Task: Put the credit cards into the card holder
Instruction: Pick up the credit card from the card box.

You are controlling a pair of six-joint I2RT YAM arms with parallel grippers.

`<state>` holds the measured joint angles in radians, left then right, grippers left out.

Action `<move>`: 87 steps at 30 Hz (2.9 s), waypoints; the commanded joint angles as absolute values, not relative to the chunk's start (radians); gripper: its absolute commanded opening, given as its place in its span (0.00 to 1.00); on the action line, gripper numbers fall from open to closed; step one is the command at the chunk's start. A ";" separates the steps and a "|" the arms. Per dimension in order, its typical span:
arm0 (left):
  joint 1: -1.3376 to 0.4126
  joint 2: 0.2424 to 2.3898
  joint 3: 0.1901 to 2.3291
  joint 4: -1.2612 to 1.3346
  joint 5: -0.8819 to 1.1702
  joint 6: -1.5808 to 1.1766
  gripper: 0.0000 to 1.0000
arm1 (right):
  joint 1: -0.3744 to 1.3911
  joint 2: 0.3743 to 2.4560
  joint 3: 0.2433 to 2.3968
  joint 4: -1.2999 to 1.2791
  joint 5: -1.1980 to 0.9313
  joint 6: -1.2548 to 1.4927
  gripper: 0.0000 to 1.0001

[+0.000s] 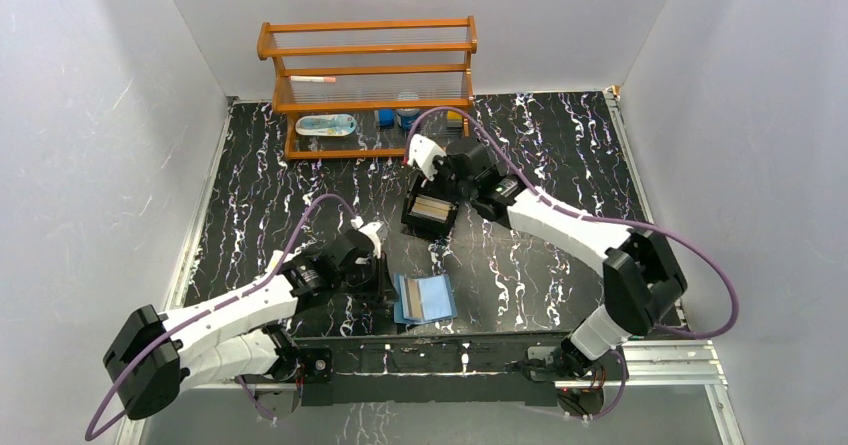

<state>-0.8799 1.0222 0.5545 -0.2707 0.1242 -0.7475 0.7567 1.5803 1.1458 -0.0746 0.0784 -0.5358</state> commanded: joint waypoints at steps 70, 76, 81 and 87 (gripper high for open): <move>-0.860 0.858 0.395 0.121 0.219 -1.134 0.63 | 1.055 1.013 0.236 0.570 0.104 1.196 0.00; -0.860 0.844 0.376 0.184 0.216 -1.158 0.62 | 1.054 0.995 0.201 0.699 0.074 1.213 0.00; -0.861 0.850 0.346 0.258 0.229 -1.187 0.60 | 1.055 0.994 0.192 0.768 0.051 1.225 0.00; -0.860 0.861 0.349 0.281 0.232 -1.178 0.55 | 1.055 1.014 0.181 0.843 0.023 1.244 0.00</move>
